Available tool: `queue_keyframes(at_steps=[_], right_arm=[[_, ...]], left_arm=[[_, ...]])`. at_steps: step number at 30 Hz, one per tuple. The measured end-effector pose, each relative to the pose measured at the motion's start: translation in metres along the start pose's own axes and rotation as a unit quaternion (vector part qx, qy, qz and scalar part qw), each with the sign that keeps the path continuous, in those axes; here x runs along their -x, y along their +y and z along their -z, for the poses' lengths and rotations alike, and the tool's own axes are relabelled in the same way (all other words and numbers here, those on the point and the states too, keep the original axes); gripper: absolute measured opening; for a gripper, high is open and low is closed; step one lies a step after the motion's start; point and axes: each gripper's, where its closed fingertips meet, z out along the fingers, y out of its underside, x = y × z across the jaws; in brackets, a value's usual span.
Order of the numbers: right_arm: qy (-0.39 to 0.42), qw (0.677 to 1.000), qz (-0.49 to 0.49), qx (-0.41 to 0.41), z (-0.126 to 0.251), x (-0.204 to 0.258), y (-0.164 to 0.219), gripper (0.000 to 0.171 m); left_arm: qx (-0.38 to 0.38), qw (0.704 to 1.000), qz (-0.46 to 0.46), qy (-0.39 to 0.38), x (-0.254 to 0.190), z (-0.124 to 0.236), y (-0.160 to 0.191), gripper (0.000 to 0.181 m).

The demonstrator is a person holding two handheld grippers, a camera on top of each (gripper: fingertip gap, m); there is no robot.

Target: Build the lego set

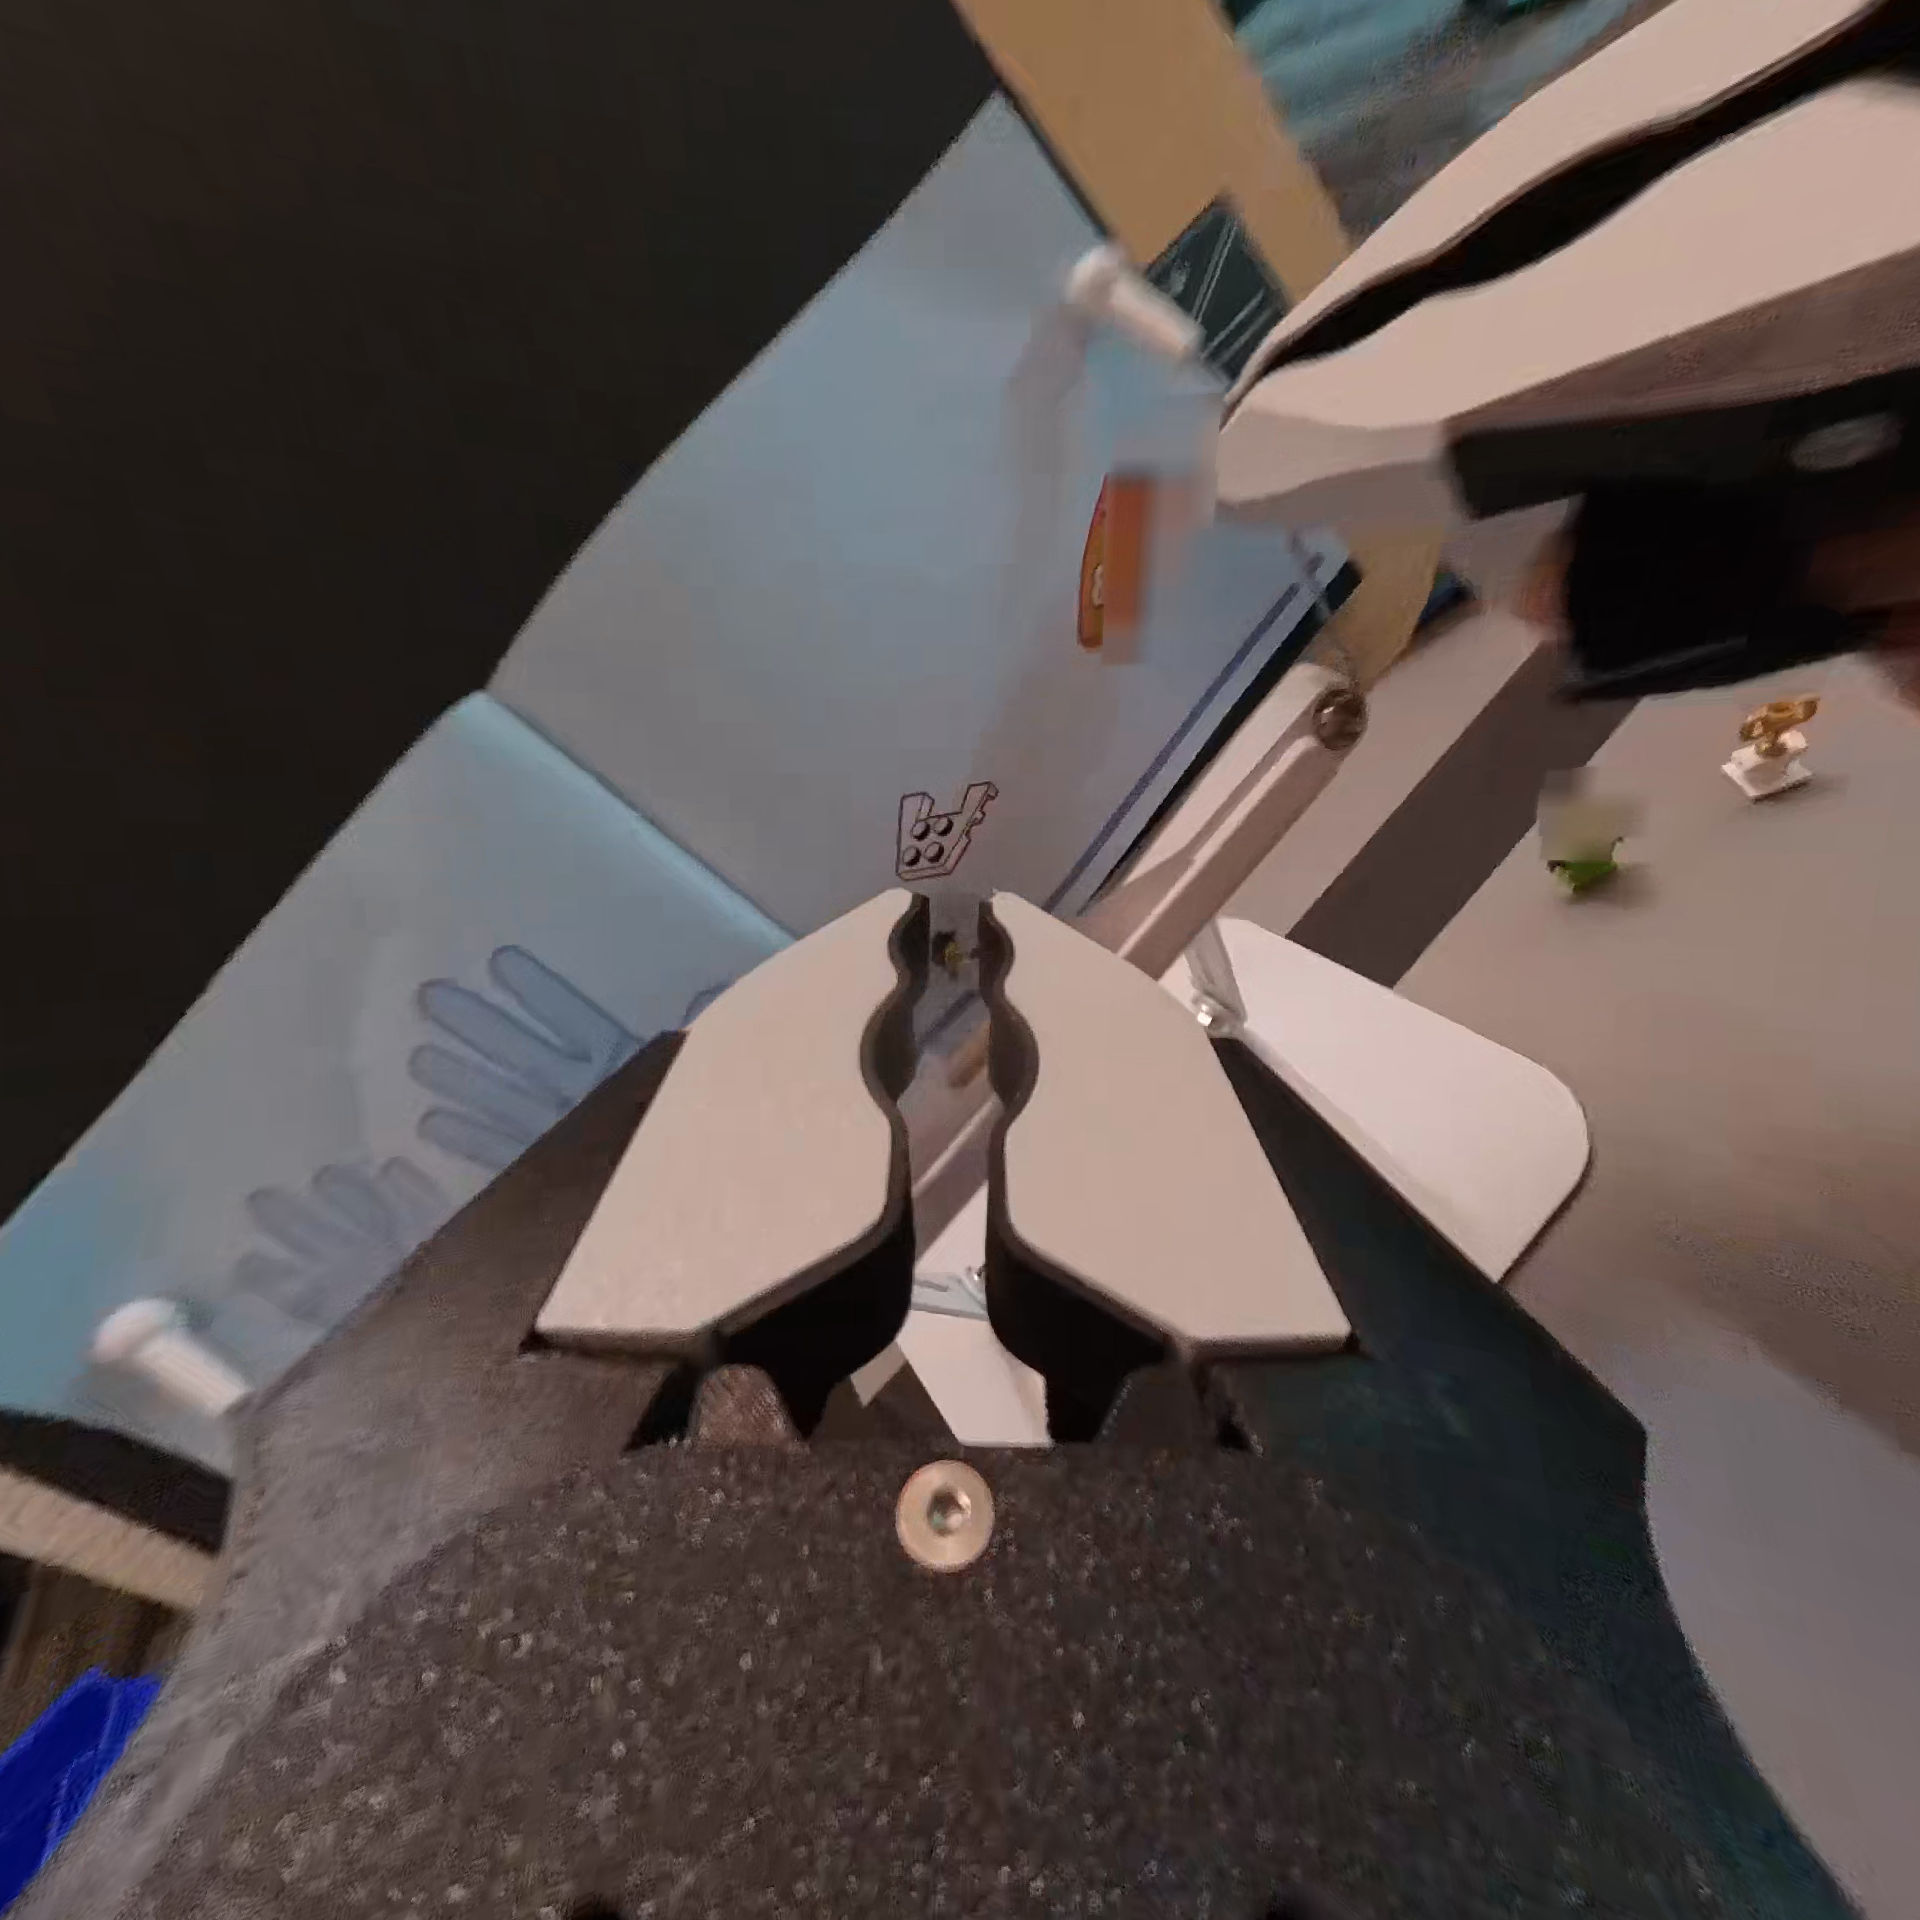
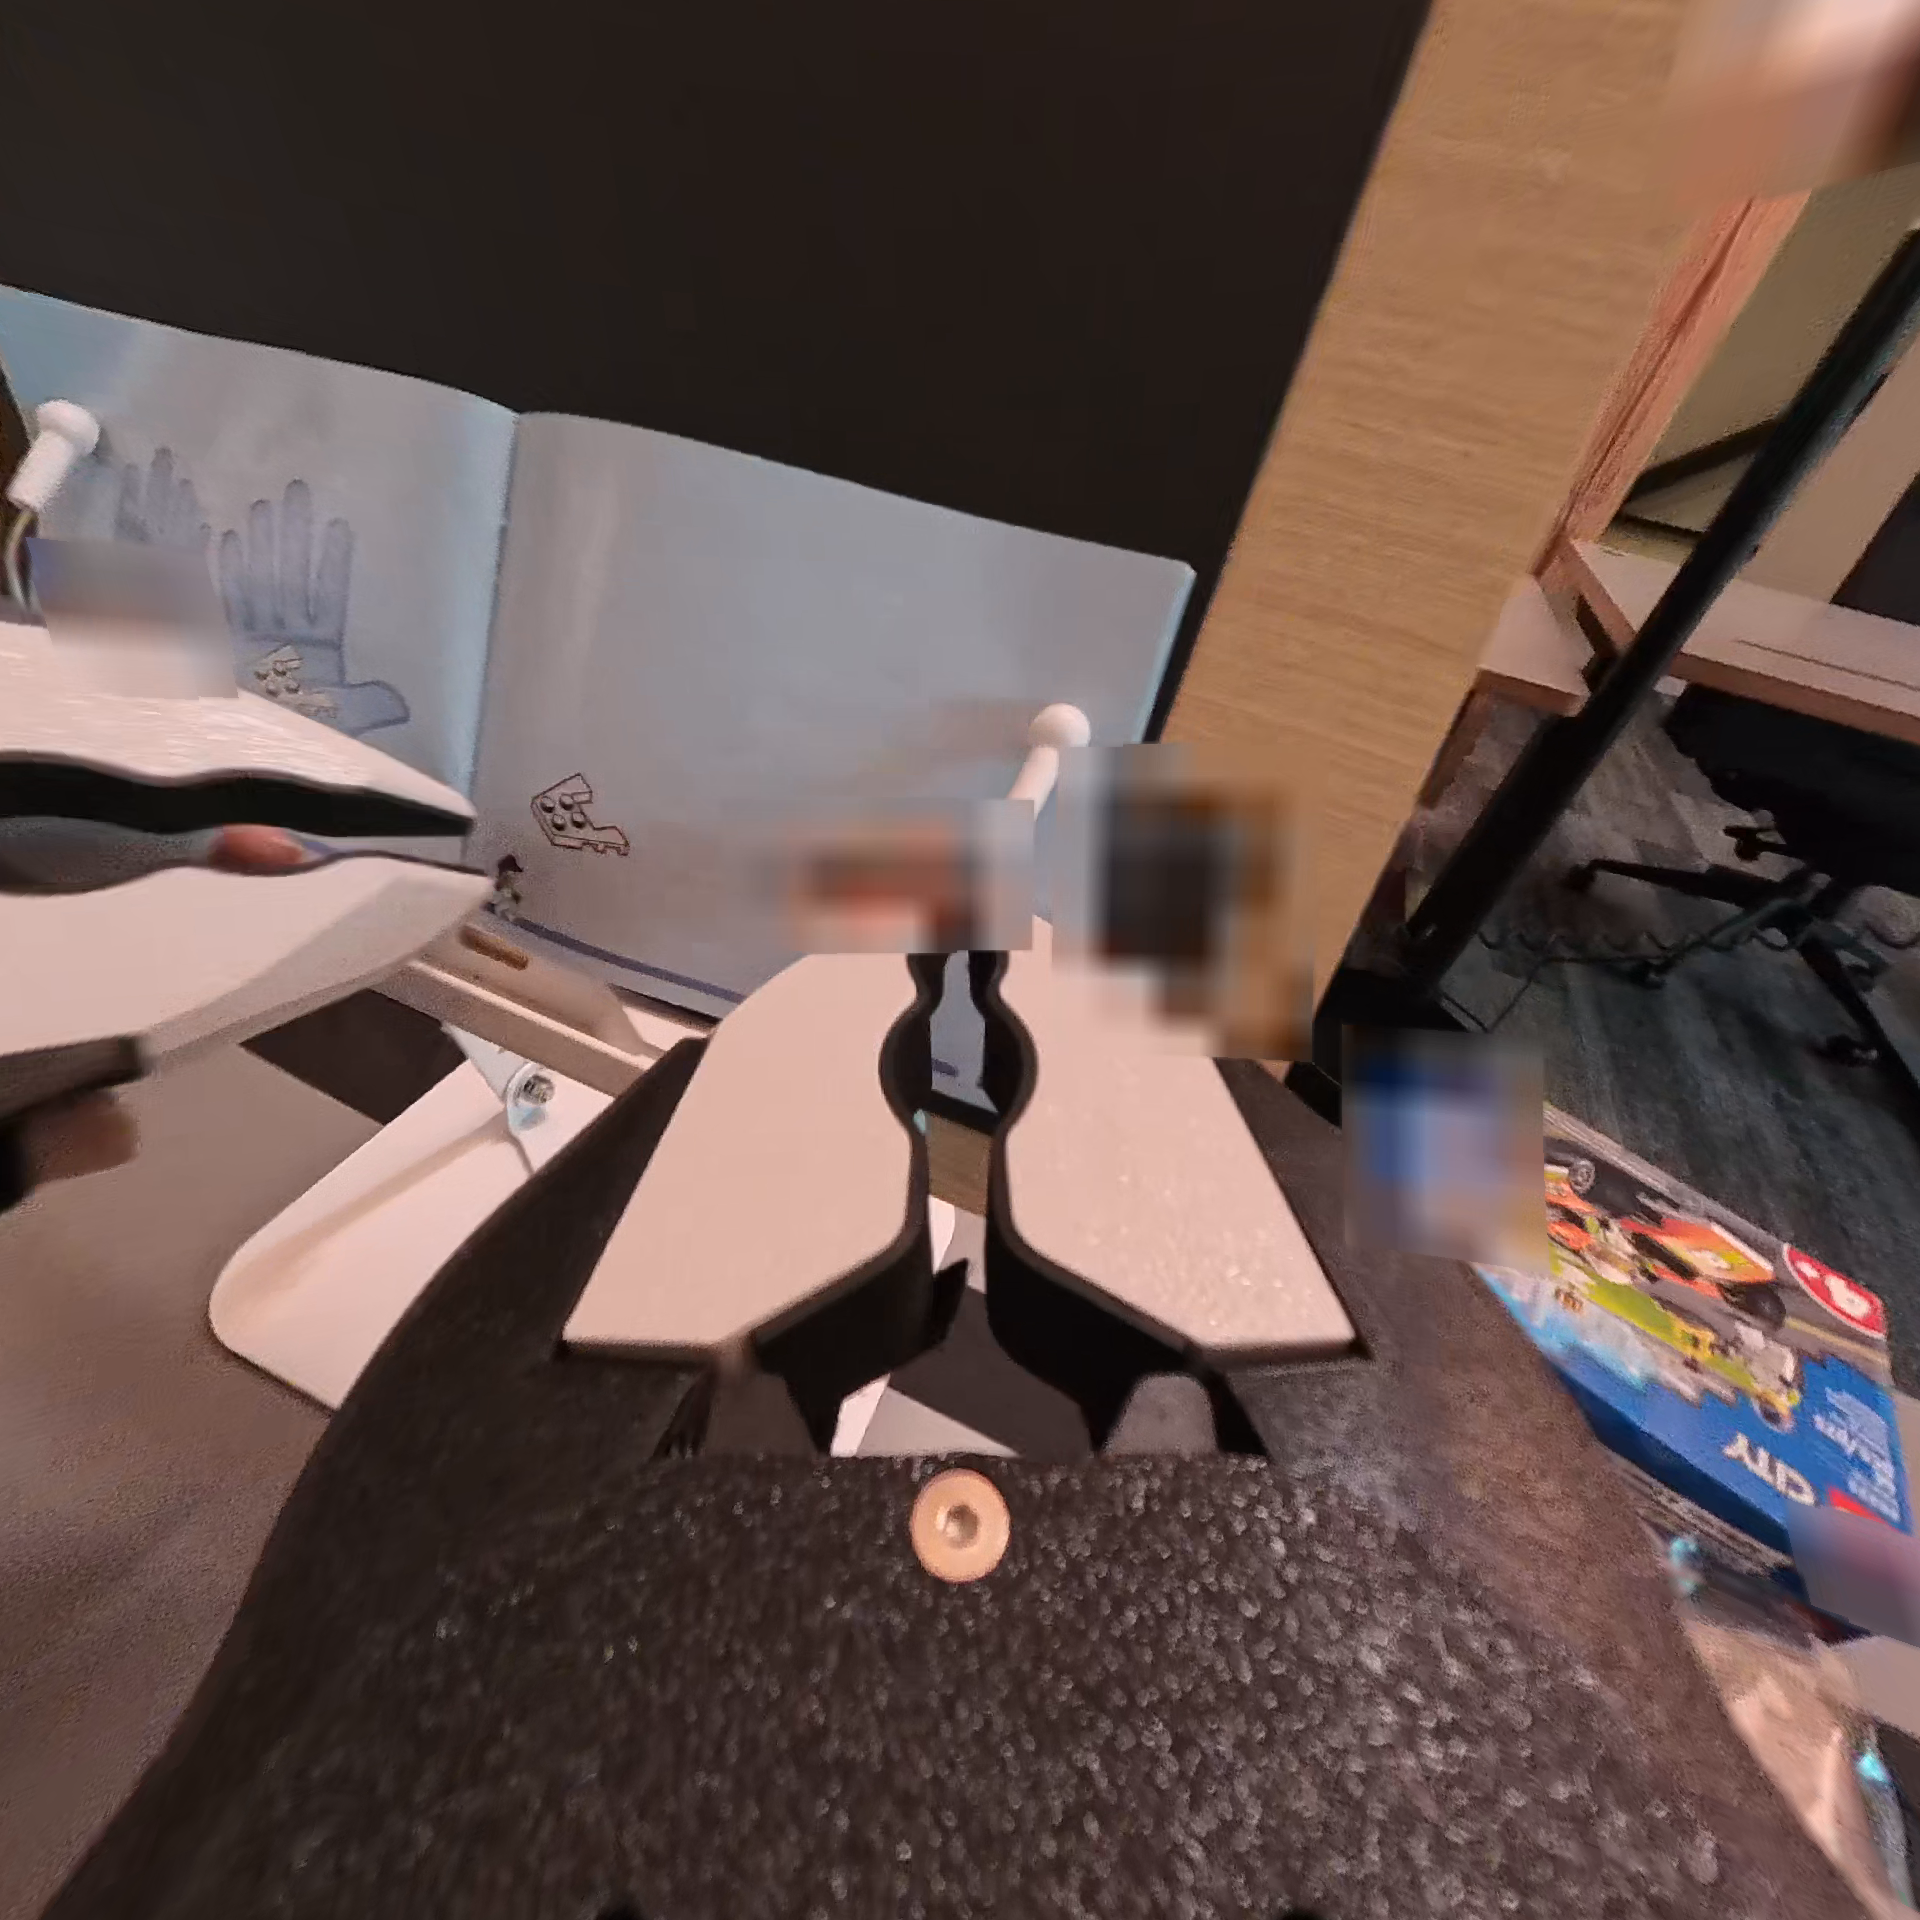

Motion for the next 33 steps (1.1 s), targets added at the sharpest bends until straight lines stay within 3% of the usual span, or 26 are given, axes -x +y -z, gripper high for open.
queue_keyframes(at_steps=[4, 9, 11, 14, 17, 20, 22, 26, 33], right_arm=[[-0.002, 0.992, -0.127, -0.015, 0.011, -0.018, 0.019, 0.006], [-0.059, 0.931, -0.359, -0.034, 0.022, -0.024, 0.055, 0.015], [-0.026, 0.924, -0.375, -0.067, 0.036, -0.045, 0.054, 0.023], [0.014, 0.947, -0.304, -0.102, 0.060, -0.071, 0.029, 0.027], [0.017, 0.993, -0.031, -0.109, 0.061, -0.049, -0.012, 0.033], [0.002, 0.975, 0.195, -0.106, 0.044, -0.009, -0.035, 0.039], [0.004, 0.958, 0.274, -0.088, 0.025, 0.004, -0.038, 0.046], [0.011, 0.958, 0.276, -0.077, -0.004, 0.003, -0.045, 0.058], [0.002, 0.964, 0.257, -0.060, -0.021, 0.007, -0.024, 0.037]], left_arm=[[0.002, 1.000, -0.014, -0.012, 0.008, -0.011, 0.004, 0.000], [-0.001, 0.999, -0.038, -0.027, 0.009, -0.009, 0.003, 0.000], [0.000, 0.998, -0.050, -0.026, 0.009, -0.009, 0.002, 0.000], [-0.002, 0.999, -0.049, -0.022, 0.009, -0.011, -0.001, 0.000], [-0.006, 0.999, -0.041, -0.020, 0.007, -0.011, -0.004, 0.000], [-0.016, 0.999, -0.026, -0.022, 0.006, -0.011, -0.006, 0.000], [-0.017, 0.999, -0.017, -0.022, 0.005, -0.010, -0.007, 0.000], [-0.019, 1.000, -0.016, -0.019, 0.003, -0.010, -0.008, 0.000], [-0.024, 1.000, -0.016, -0.011, 0.003, -0.011, -0.007, 0.000]])
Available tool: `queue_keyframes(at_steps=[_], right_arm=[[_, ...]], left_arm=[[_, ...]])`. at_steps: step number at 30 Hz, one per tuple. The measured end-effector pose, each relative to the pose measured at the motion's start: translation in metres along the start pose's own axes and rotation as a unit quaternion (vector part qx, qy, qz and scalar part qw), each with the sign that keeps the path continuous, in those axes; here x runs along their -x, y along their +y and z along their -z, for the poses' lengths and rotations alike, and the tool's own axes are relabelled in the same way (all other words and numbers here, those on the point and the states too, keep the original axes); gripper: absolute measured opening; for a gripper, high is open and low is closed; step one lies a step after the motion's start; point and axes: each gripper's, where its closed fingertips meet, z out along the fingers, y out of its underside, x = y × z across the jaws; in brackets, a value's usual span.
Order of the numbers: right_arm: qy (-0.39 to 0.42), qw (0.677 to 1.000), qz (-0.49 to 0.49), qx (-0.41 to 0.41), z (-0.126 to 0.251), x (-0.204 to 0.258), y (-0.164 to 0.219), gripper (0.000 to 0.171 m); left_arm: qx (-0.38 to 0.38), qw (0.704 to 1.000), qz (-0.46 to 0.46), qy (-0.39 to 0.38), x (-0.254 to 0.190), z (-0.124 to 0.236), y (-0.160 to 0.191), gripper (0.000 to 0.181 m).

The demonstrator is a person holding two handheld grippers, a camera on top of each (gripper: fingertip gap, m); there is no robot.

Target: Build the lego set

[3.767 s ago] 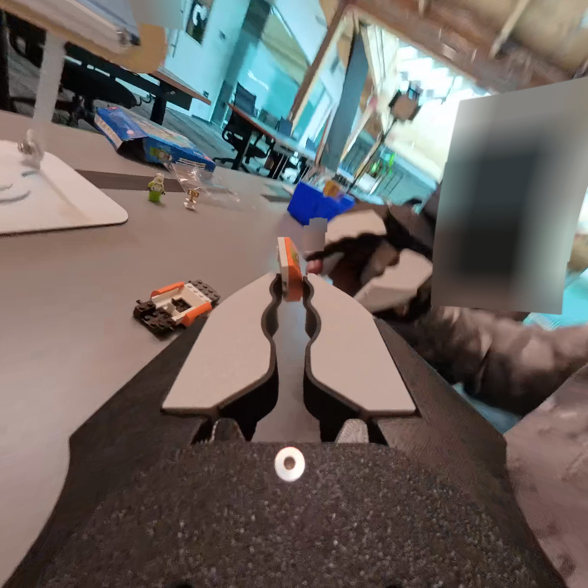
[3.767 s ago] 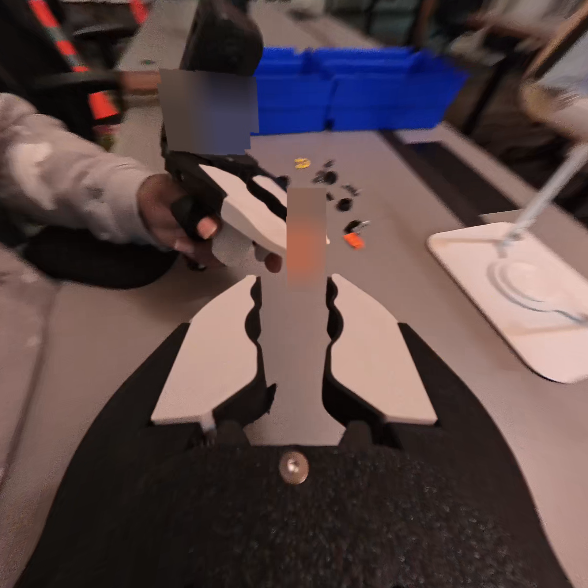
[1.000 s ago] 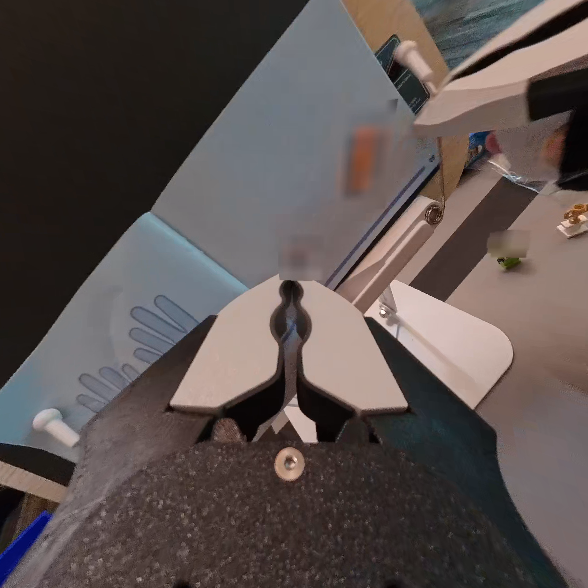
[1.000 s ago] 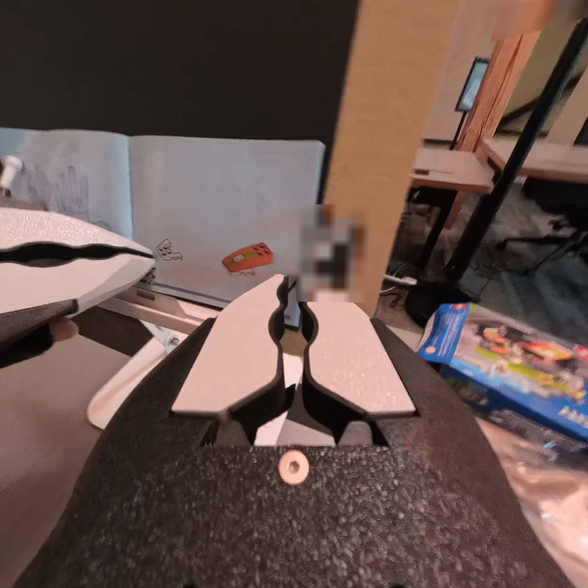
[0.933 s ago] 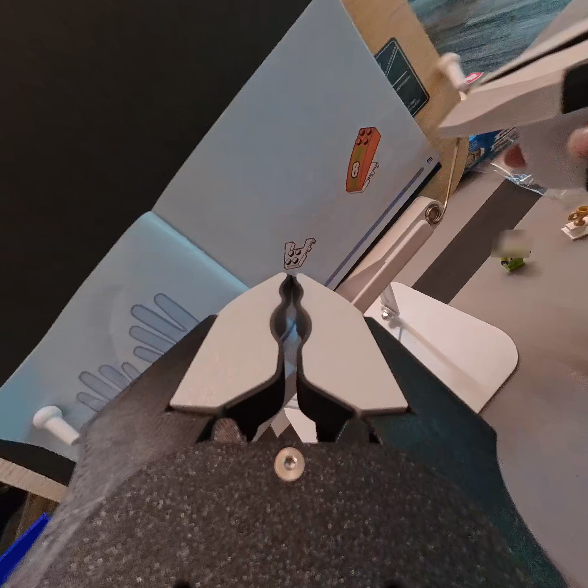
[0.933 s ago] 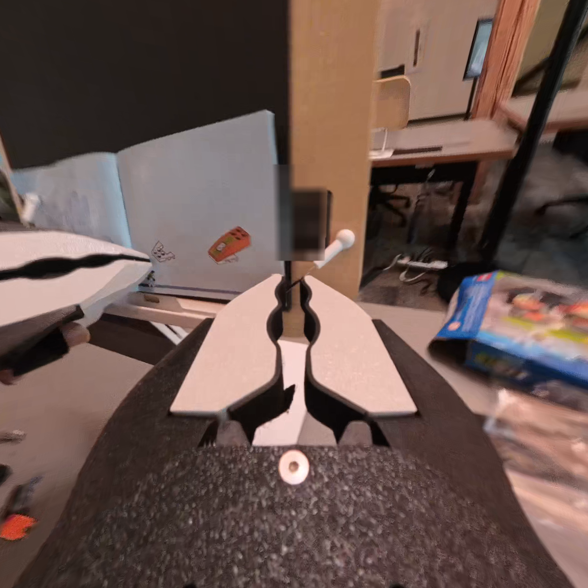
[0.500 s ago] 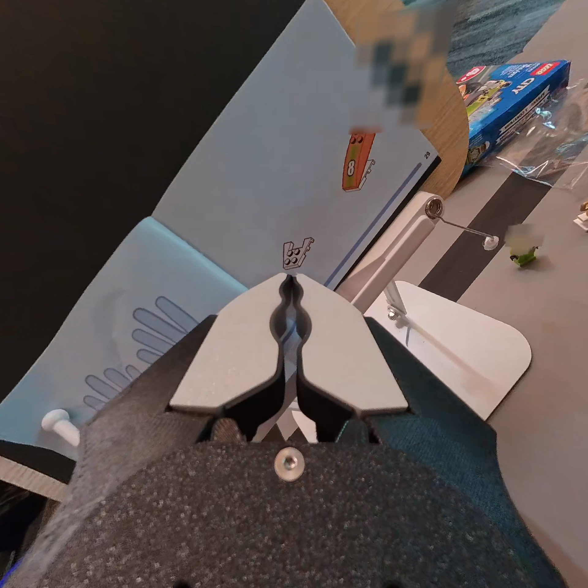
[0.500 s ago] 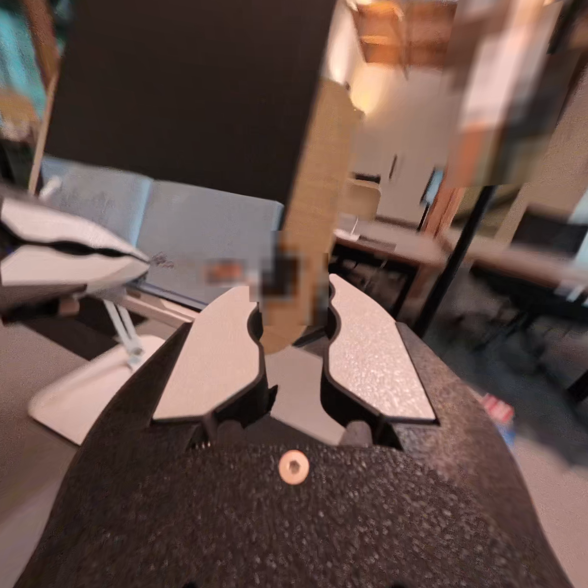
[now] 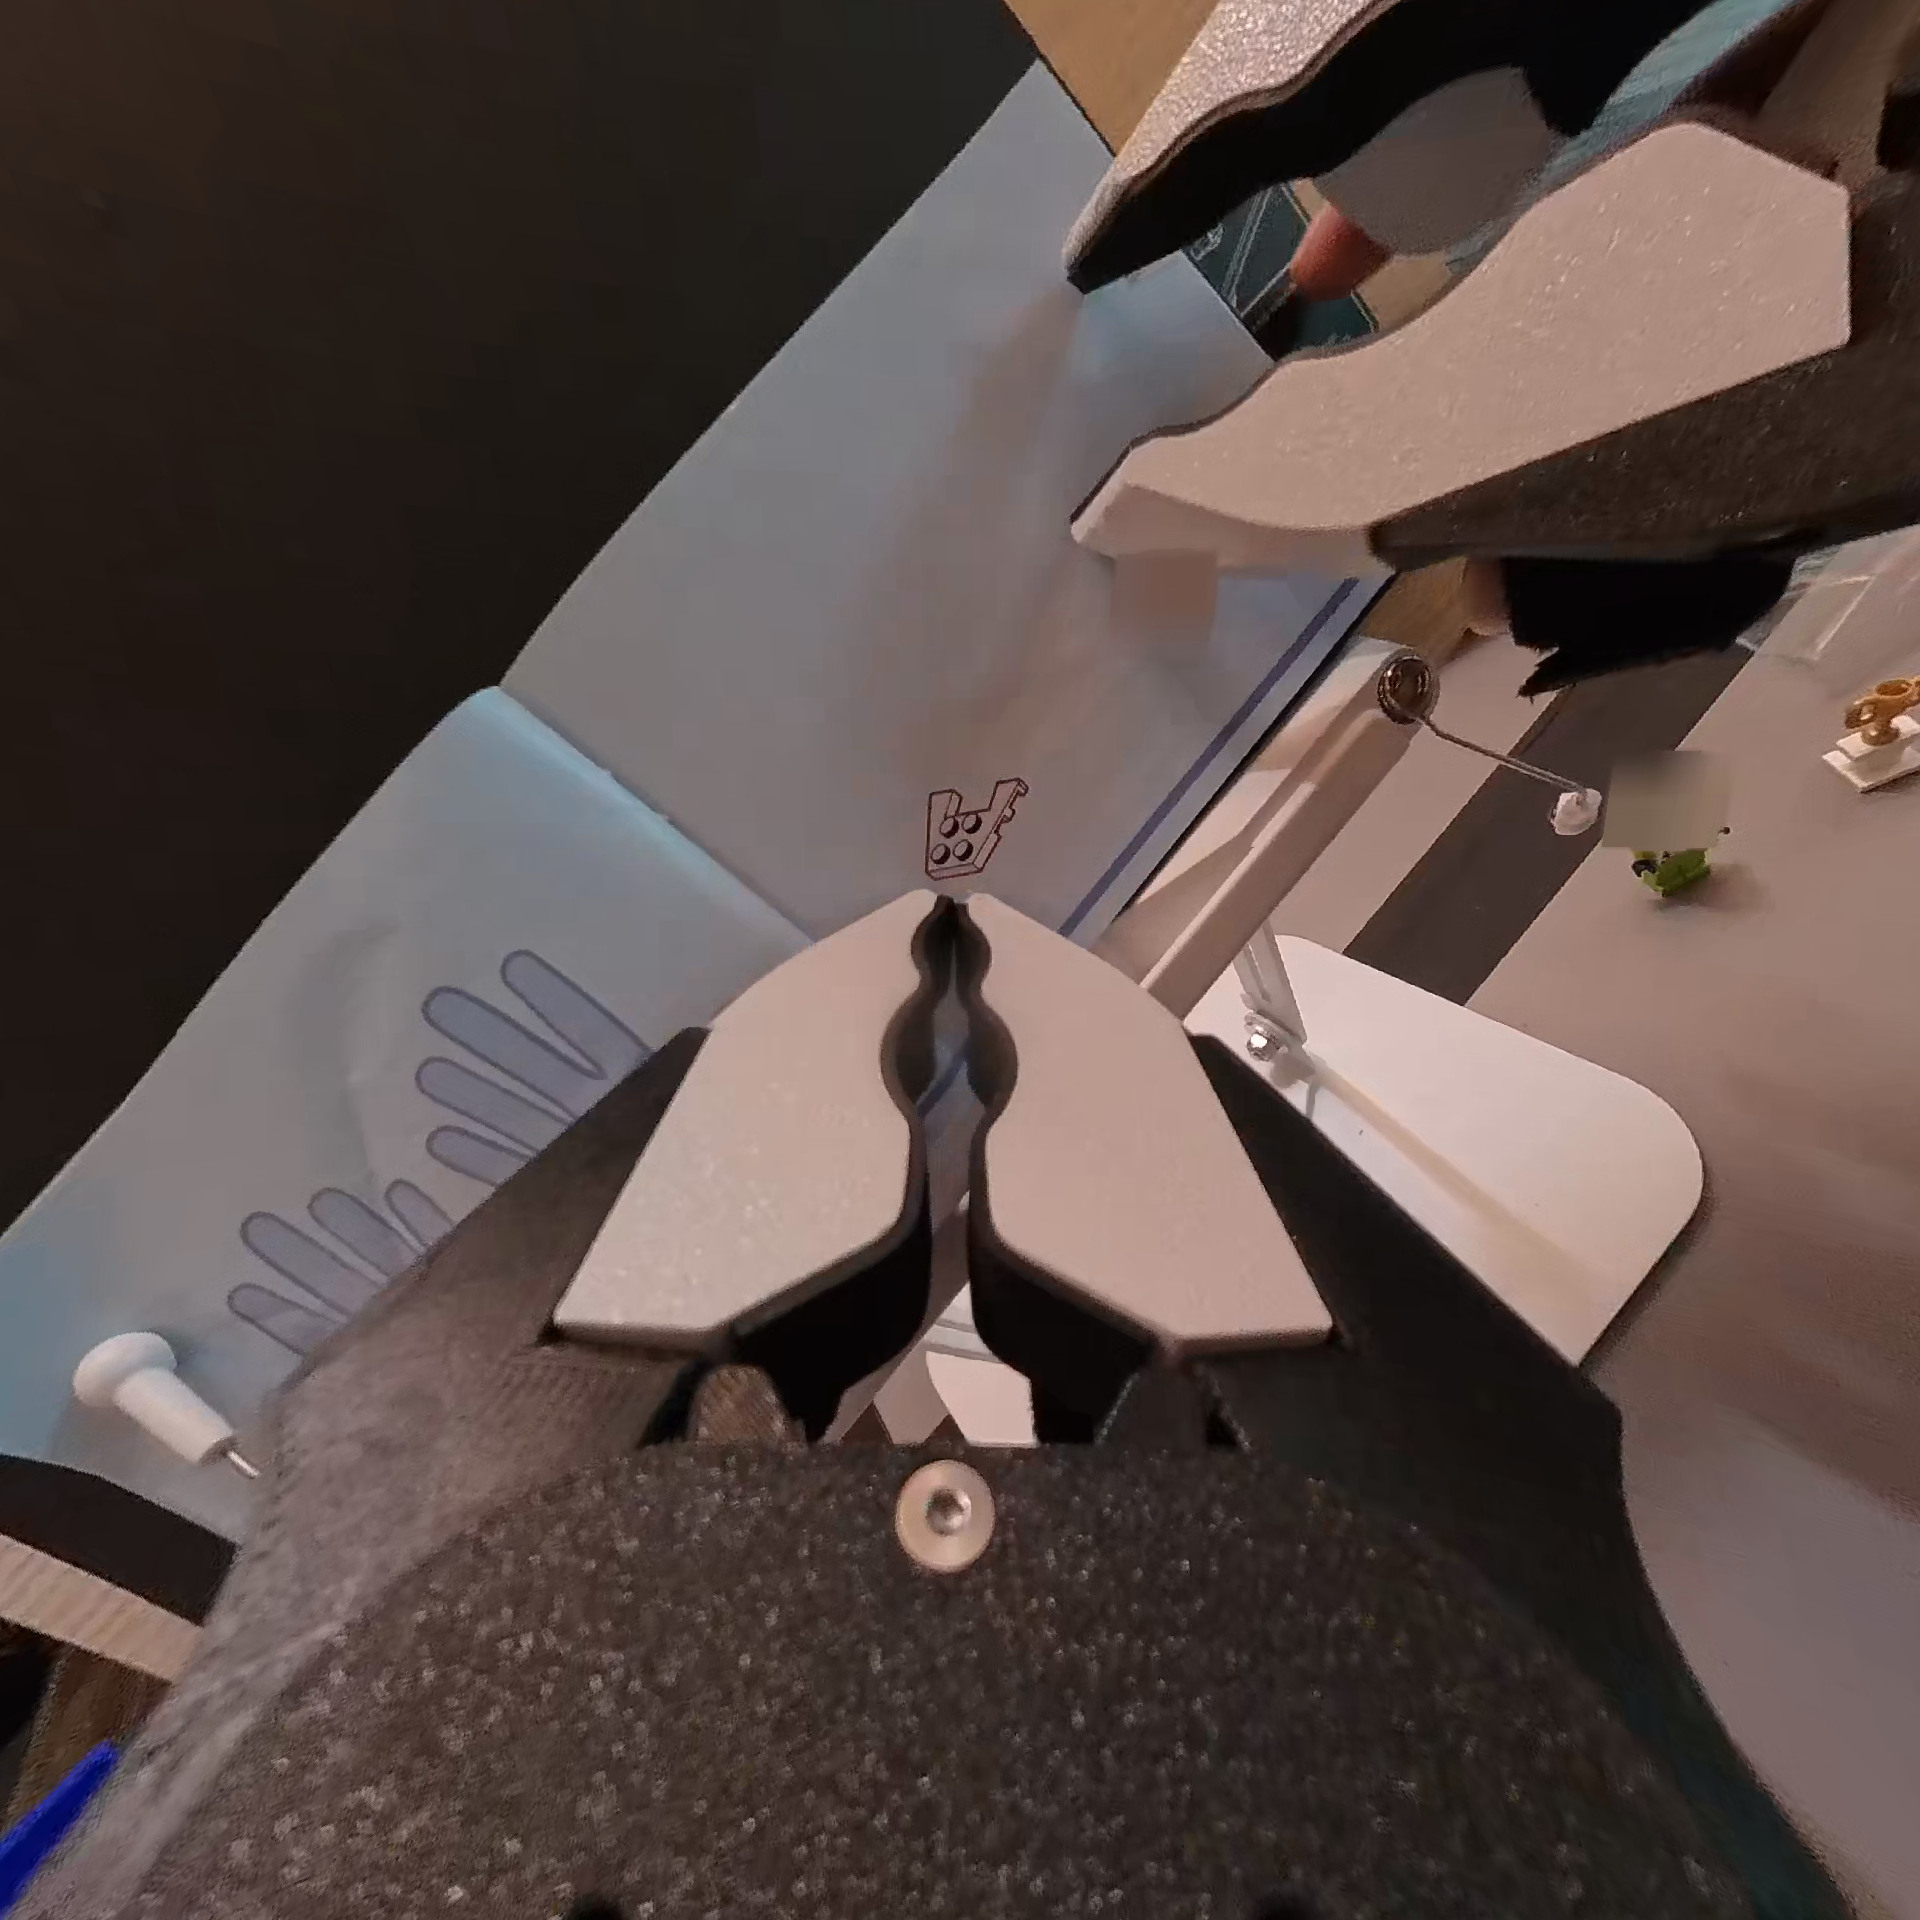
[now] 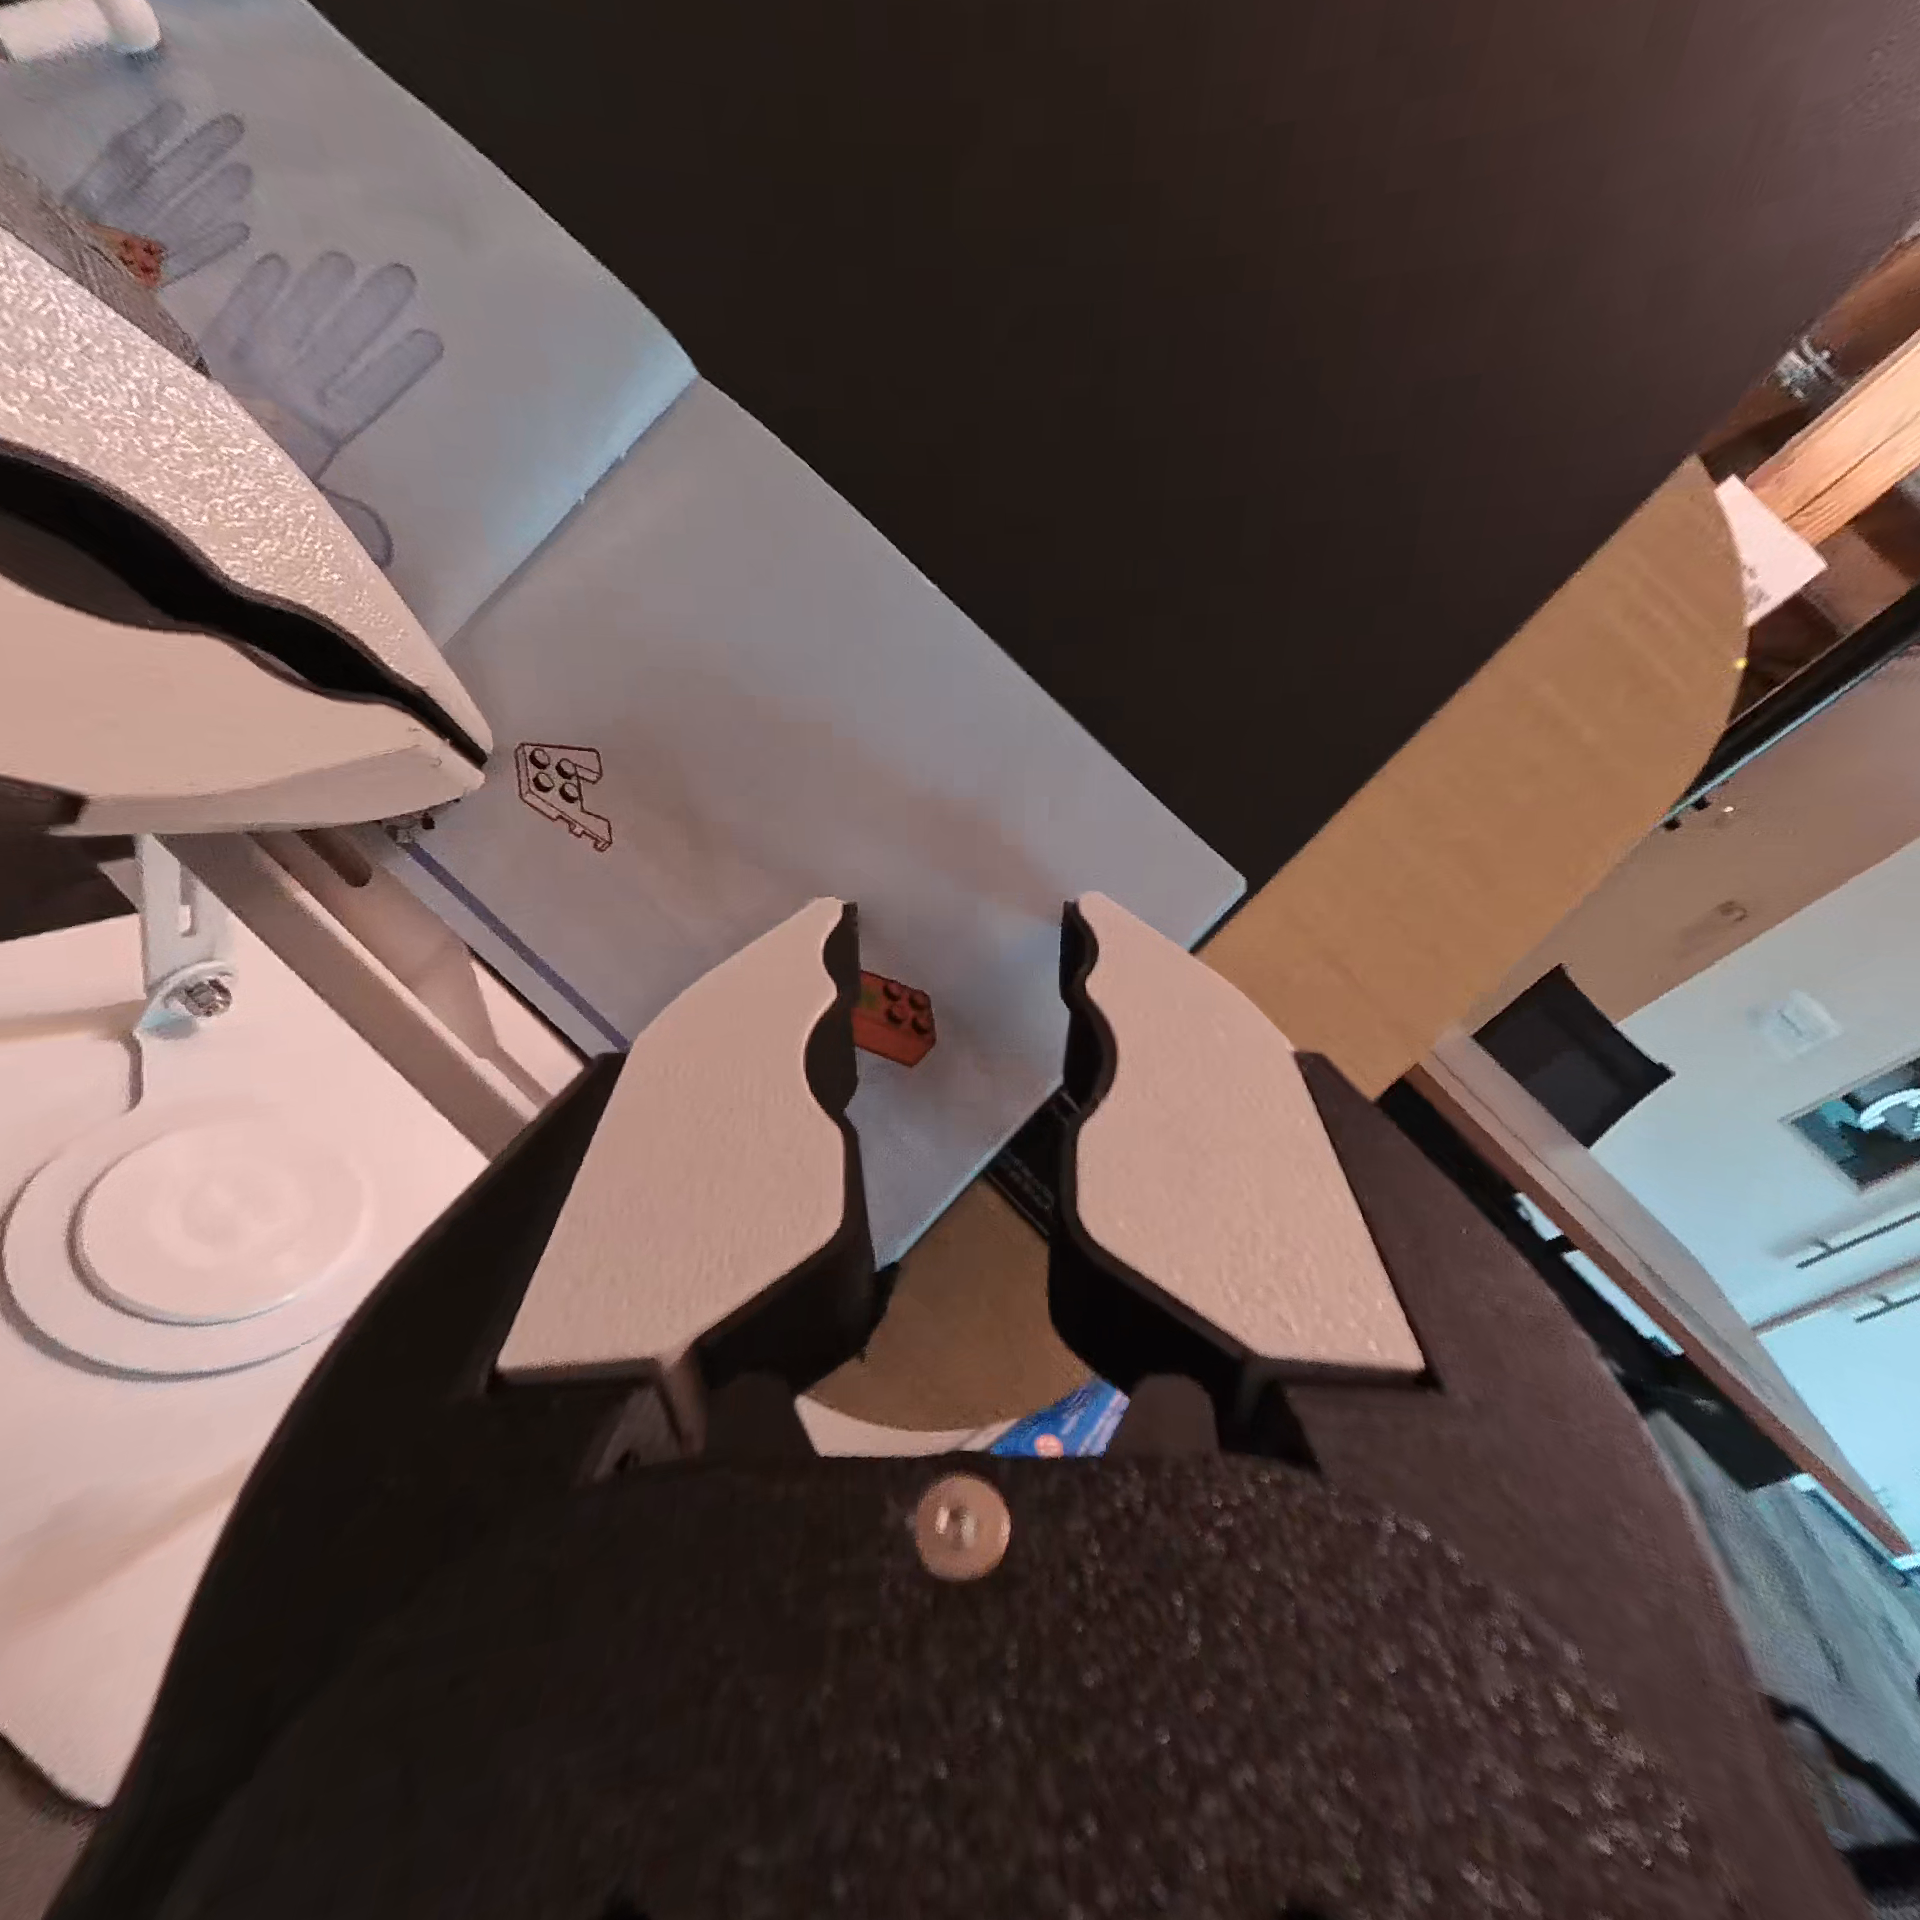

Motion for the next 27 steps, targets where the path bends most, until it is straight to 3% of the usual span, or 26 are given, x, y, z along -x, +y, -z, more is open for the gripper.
queue_keyframes(at_steps=[4, 7, 9, 13, 19, 22, 23, 27], right_arm=[[-0.003, 1.000, -0.028, 0.004, 0.001, 0.000, -0.003, 0.039], [0.016, 0.999, -0.044, 0.002, 0.000, -0.011, -0.006, 0.056], [0.015, 0.999, -0.040, 0.007, -0.003, -0.013, -0.006, 0.055], [0.017, 0.999, -0.016, 0.022, -0.005, -0.013, -0.004, 0.046], [0.004, 1.000, -0.012, 0.018, -0.006, 0.005, -0.004, 0.004], [-0.006, 0.999, -0.031, 0.021, -0.004, 0.006, -0.004, 0.000], [0.002, 0.999, -0.031, 0.020, -0.002, 0.002, -0.006, 0.000], [0.020, 0.999, -0.038, 0.010, -0.002, -0.014, -0.014, 0.038]], left_arm=[[-0.005, 1.000, 0.005, 0.002, 0.000, 0.003, 0.001, 0.000], [-0.006, 1.000, 0.003, 0.003, -0.002, 0.004, 0.001, 0.000], [-0.006, 1.000, 0.003, 0.002, 0.000, 0.003, 0.000, 0.000], [-0.004, 1.000, 0.006, 0.003, 0.001, 0.002, -0.002, 0.000], [-0.002, 1.000, 0.009, 0.005, -0.003, 0.000, -0.002, 0.000], [-0.003, 1.000, 0.012, 0.010, -0.005, 0.003, -0.002, 0.000], [-0.003, 1.000, 0.012, 0.010, -0.005, 0.003, -0.003, 0.000], [-0.004, 1.000, 0.017, 0.007, -0.006, 0.004, -0.003, 0.000]])
